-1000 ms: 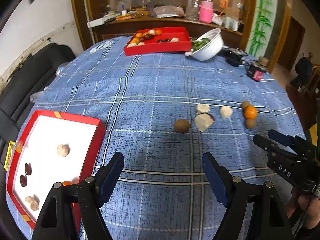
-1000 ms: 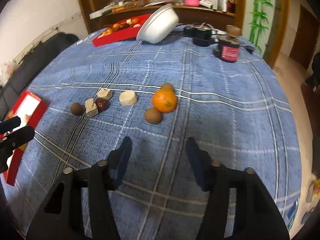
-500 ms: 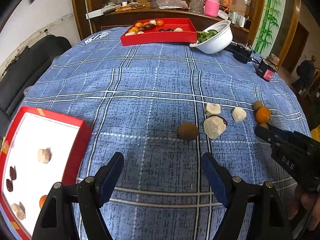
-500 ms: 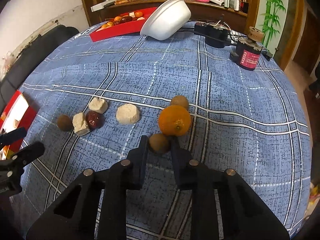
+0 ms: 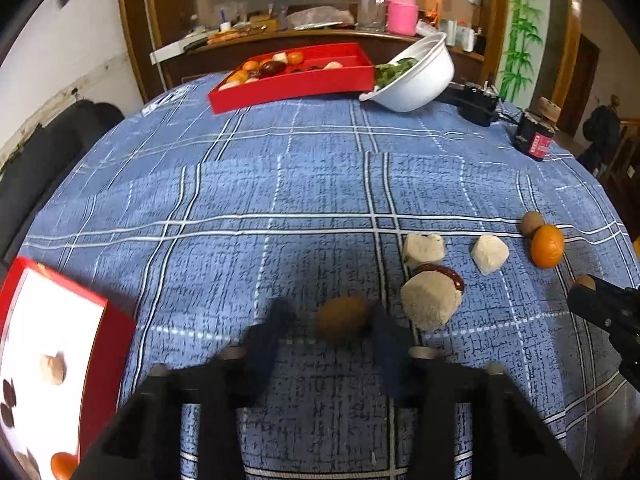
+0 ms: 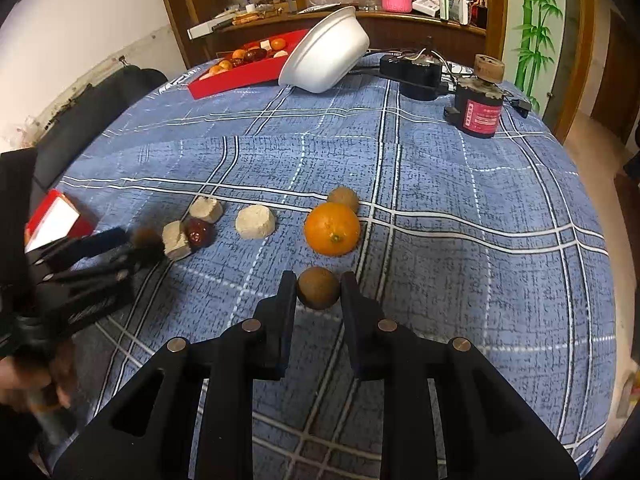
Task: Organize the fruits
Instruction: 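Grasp a brown round ball with the right tool while the left tool grasps another, then carry both brown balls with both tools over the red-rimmed tray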
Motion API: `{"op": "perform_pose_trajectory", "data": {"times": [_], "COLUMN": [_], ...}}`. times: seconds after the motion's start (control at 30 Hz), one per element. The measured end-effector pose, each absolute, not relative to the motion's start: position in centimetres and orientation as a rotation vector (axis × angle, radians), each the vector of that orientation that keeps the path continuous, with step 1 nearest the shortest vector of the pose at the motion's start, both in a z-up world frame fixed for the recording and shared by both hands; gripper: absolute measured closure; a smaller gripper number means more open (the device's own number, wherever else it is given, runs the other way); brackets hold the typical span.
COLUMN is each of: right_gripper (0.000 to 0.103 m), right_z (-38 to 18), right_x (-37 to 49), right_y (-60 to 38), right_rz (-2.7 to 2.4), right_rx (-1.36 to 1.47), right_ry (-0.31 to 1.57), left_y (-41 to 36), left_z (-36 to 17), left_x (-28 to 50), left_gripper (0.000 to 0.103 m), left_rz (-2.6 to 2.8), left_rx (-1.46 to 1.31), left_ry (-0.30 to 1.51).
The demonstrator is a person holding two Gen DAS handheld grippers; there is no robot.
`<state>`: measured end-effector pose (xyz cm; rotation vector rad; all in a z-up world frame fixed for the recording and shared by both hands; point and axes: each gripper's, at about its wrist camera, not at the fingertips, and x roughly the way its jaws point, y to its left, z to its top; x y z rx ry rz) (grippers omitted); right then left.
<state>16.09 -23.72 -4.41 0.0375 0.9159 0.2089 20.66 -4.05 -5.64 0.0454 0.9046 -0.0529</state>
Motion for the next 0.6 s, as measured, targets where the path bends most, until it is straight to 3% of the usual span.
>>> {"op": "perform_pose_trajectory", "data": {"times": [0.6], "right_gripper": [0.082], "right_z": [-2.8], "right_x": [10.2], "right_y": [-21.4], "right_rz": [0.259], "right_rx": [0.028], "right_ry": [0.871], "left_y": [-2.0], "left_z": [-3.2], "left_x": [11.7], "left_gripper": [0.078], "left_rz": [-0.008], "left_rx": [0.003], "left_ry": [0.885]}}
